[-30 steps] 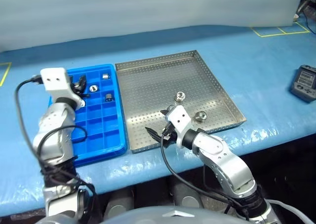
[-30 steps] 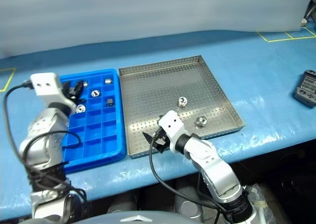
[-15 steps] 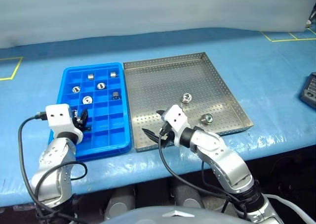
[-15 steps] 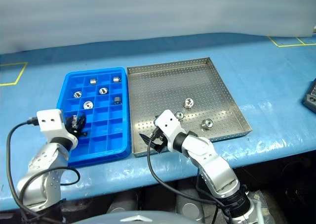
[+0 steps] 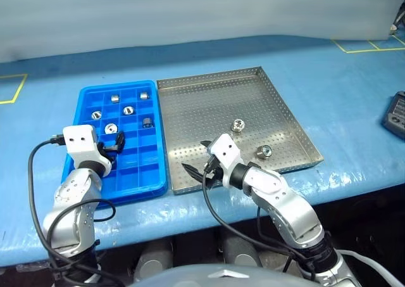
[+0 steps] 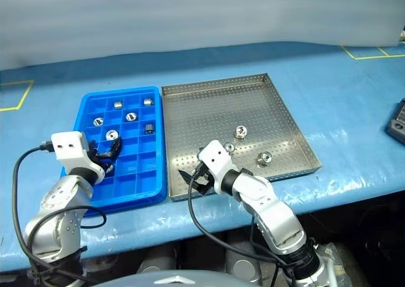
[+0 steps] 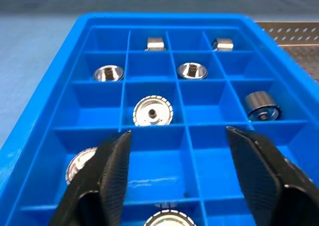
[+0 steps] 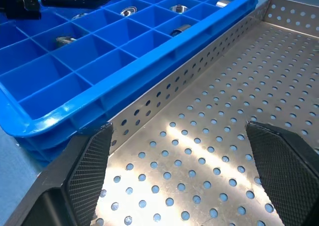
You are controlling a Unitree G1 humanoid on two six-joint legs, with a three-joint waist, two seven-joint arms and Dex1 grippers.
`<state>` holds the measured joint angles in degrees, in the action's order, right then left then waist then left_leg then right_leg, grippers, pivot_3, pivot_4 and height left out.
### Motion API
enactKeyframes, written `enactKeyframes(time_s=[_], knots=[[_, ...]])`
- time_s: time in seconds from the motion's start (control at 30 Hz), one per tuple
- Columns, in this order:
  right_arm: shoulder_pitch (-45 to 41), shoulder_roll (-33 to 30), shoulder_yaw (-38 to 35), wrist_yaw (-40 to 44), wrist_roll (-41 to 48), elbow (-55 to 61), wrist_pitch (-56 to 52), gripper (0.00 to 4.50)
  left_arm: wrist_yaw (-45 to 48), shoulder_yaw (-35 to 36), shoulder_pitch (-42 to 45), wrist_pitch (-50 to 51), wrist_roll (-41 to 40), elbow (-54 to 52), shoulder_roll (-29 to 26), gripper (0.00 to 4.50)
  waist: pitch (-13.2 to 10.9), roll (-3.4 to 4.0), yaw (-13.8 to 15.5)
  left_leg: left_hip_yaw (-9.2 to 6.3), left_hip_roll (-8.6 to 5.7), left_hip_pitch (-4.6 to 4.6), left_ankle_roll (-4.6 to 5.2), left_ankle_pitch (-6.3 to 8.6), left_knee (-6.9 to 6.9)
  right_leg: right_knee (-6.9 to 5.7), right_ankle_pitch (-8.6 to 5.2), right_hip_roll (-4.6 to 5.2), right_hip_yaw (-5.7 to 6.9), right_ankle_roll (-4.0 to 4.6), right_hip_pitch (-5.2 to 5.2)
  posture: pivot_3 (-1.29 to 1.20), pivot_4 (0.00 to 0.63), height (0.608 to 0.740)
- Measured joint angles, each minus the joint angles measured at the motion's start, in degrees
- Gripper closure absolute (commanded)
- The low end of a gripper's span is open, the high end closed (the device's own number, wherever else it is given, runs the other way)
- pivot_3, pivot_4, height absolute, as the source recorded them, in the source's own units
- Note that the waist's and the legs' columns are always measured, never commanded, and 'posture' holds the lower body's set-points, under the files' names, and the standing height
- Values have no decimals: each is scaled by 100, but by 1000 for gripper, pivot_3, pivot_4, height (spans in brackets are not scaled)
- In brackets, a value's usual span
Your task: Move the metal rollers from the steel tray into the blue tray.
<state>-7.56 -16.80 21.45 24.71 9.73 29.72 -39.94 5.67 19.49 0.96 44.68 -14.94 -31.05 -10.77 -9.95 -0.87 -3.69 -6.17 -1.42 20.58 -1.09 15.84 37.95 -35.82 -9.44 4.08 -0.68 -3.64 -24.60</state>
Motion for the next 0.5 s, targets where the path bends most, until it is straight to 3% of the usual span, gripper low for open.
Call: enactKeyframes(time_s=[0.17,0.5], knots=[[135,-37,-117,-116,-13,43,-15,0,287,-368,462,-66,-50,8,-354,18,0,0,-30,1,0,1,0,0,0,1,0,0,0,0,0,-157,150,740],[811,-491,-890,-239,1,610,-131,0,2333,-2481,1282,-283,-189,980,-1332,18,0,1,-257,11,0,4,3,2,-2,3,-2,0,-6,2,-4,-264,150,740]])
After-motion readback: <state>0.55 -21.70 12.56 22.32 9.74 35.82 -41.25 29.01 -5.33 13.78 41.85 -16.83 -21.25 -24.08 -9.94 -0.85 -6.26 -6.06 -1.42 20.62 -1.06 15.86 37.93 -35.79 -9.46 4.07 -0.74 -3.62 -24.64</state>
